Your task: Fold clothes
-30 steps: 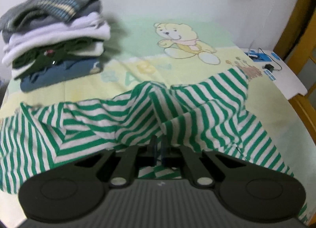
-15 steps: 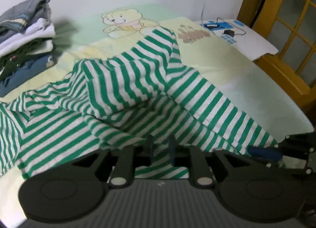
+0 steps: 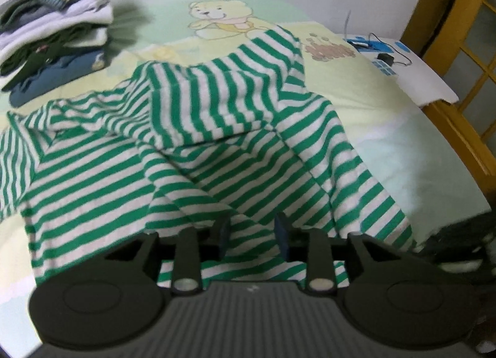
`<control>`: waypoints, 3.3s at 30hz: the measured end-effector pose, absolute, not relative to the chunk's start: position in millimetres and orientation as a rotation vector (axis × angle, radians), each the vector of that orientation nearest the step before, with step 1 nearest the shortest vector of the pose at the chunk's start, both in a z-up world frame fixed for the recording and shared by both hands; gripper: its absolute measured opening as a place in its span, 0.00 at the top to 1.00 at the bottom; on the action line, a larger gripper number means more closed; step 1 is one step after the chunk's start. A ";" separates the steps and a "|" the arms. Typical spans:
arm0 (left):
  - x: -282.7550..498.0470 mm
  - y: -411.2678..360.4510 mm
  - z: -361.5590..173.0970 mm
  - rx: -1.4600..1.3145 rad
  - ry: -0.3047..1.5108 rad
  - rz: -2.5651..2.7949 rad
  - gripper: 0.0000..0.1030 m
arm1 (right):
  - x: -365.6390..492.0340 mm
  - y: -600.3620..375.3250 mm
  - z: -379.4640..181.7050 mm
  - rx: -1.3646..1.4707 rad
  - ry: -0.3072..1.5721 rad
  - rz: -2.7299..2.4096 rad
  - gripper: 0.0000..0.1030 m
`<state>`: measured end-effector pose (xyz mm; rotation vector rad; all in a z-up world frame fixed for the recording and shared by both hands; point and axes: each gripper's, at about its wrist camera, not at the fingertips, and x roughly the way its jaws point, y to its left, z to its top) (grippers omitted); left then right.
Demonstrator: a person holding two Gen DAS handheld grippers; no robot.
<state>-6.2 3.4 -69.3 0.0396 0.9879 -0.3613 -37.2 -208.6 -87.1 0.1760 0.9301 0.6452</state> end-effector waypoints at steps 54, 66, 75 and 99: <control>-81.6 -54.7 -67.2 -0.098 1.123 -0.523 0.67 | 115.1 -223.1 -72.6 -0.051 0.752 0.694 0.74; -100.4 -58.3 -69.9 0.023 1.109 -0.488 0.60 | 179.5 -182.2 -92.3 -0.101 0.756 0.582 0.80; -66.4 -23.3 -50.0 0.172 0.887 -0.376 0.49 | 161.7 -188.3 -65.5 -0.083 0.743 0.549 0.76; 141.8 44.1 -64.2 -0.056 0.882 -0.211 1.00 | 136.3 -178.2 -94.9 -0.112 0.788 0.437 0.73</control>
